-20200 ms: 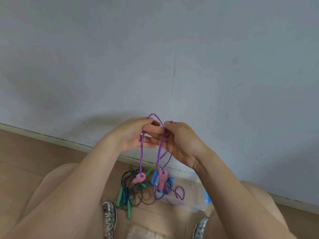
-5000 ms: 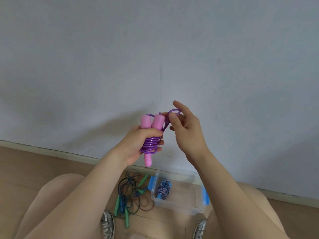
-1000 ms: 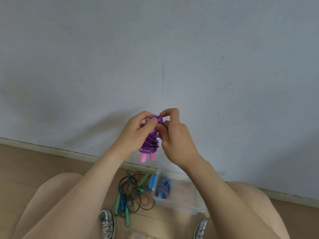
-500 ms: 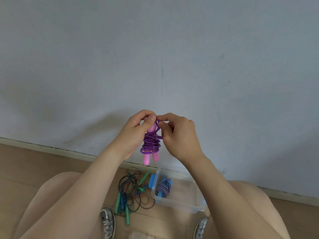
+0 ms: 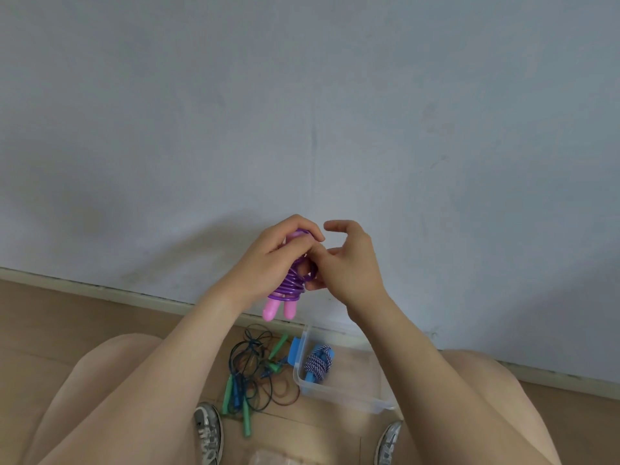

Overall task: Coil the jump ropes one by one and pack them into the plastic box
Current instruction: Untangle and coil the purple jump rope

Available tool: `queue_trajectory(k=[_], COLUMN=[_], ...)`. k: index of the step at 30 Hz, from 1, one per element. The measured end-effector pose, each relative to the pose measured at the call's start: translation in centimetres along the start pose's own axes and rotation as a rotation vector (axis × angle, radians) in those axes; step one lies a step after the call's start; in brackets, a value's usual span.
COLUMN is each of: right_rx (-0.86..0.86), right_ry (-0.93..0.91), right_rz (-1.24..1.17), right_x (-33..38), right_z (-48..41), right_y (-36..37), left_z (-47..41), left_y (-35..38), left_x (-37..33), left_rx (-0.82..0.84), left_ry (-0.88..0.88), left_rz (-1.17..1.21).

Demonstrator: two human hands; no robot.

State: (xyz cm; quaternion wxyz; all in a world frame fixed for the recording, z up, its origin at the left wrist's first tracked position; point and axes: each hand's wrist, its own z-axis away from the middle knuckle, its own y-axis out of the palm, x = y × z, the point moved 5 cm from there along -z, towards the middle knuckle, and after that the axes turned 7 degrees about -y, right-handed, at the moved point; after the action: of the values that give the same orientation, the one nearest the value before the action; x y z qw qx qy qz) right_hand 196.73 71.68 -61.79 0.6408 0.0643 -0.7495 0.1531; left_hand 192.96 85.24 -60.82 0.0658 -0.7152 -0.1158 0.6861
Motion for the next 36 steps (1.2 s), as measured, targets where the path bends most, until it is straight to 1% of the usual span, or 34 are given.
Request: queue_trajectory(k=[3, 5, 7, 8, 9, 12, 14, 17, 20, 22, 25, 28, 31, 33, 35, 36], right_rx=[0.013, 0.077, 0.145, 0.152, 0.134, 0.053, 0.068, 0.133, 0.173, 0.105, -0.025, -0.101, -0.141, -0.124, -0.120, -0.133], right_ry=[0.099, 0.142, 0.165, 0.148, 0.111, -0.004, -0.015, -0.014, 0.005, -0.006, -0.036, -0.005, 0.006, 0.005, -0.059, -0.118], right_rz=[-0.128, -0.218, -0.340, -0.363, -0.338, -0.133, -0.047, 0.050, -0.024, -0.038, 0.041, 0.002, -0.037, -0.072, -0.015, 0.073], right_x=[-0.2, -0.1, 0.3, 0.4, 0.5, 0.8, 0.6, 0.3, 0.1, 0.0, -0.7, -1.7, -2.0, -2.0, -1.7, -1.5], right_z=[-0.1, -0.1, -0.1, -0.1, -0.2, -0.5, -0.7, -0.7, -0.6, -0.7, -1.0, -1.4, -1.9, -2.3, -2.6, -2.7], right_y=[0.0, 0.2, 0.4, 0.4, 0.2, -0.9, -1.1, -1.2, -1.2, -1.3, -1.2, -1.1, -1.5, -1.7, -2.0, -2.2], left_z=[0.1, 0.1, 0.2, 0.2, 0.2, 0.2, 0.3, 0.3, 0.5, 0.6, 1.0, 1.1, 1.3, 1.4, 1.5, 1.5], left_y=[0.2, 0.0, -0.4, -0.5, -0.6, -0.7, -0.6, -0.4, -0.2, 0.5, 1.8, 2.3, 2.3, 2.3, 2.4, 2.5], left_x=[0.3, 0.3, 0.2, 0.1, 0.1, 0.2, 0.6, 1.3, 1.2, 0.9, 1.0, 0.9, 0.9, 0.8, 1.0, 1.1], left_rx=[0.038, 0.042, 0.038, 0.034, 0.024, -0.029, -0.024, 0.010, 0.043, 0.080, 0.135, 0.134, 0.119, 0.141, 0.179, 0.198], left_ry=[-0.014, -0.015, -0.011, -0.002, 0.013, 0.022, -0.045, -0.158, -0.170, -0.178, -0.236, -0.248, -0.273, -0.306, -0.355, -0.384], left_rz=[0.025, 0.019, 0.020, 0.023, 0.012, -0.039, 0.022, 0.135, 0.189, 0.207, 0.182, 0.161, 0.135, 0.113, 0.114, 0.118])
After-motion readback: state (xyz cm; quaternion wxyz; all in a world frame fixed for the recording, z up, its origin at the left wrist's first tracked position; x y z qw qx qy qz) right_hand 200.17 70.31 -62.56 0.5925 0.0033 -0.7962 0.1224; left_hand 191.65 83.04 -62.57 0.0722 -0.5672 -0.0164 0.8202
